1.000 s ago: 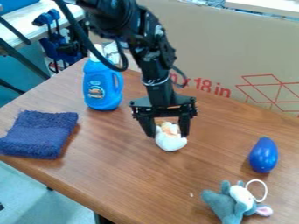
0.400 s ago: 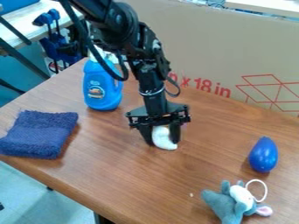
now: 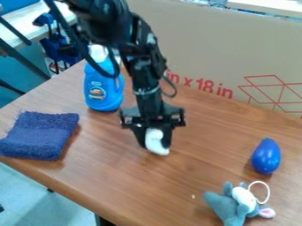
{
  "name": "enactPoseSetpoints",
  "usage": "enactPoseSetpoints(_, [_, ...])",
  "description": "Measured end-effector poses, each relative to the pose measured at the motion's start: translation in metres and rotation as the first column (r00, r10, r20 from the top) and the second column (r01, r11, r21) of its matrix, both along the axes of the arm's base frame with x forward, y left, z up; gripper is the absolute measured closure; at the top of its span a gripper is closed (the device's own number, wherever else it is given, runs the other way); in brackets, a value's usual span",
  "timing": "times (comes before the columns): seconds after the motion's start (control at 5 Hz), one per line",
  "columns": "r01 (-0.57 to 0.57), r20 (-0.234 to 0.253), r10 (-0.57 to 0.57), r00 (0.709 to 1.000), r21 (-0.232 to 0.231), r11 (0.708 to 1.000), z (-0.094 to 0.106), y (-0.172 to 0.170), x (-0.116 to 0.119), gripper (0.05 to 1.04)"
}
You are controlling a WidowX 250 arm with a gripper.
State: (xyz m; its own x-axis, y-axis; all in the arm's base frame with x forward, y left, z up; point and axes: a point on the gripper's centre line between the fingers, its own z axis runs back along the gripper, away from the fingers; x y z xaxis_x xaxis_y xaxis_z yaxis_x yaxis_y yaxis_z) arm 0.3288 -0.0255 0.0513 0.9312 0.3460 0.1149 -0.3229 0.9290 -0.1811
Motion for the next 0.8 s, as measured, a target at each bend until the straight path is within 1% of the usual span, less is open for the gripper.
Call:
enactPoseSetpoints(0.2, [0.085,0.027,-0.086,0.996,0.027,0.996,0.025,-0.013,-0.028,0.519])
enactPoseSetpoints(0.4, [0.14,0.008,-0.14,0.99,-0.046,0.989,0.024,-0.02,-0.06,0.519])
enactPoseSetpoints(0.6, [0.184,-0.064,-0.191,0.98,-0.097,0.978,0.02,-0.026,-0.076,0.519])
enactPoseSetpoints(0.8, [0.197,-0.138,-0.214,0.967,-0.127,0.972,0.014,-0.03,-0.094,0.519])
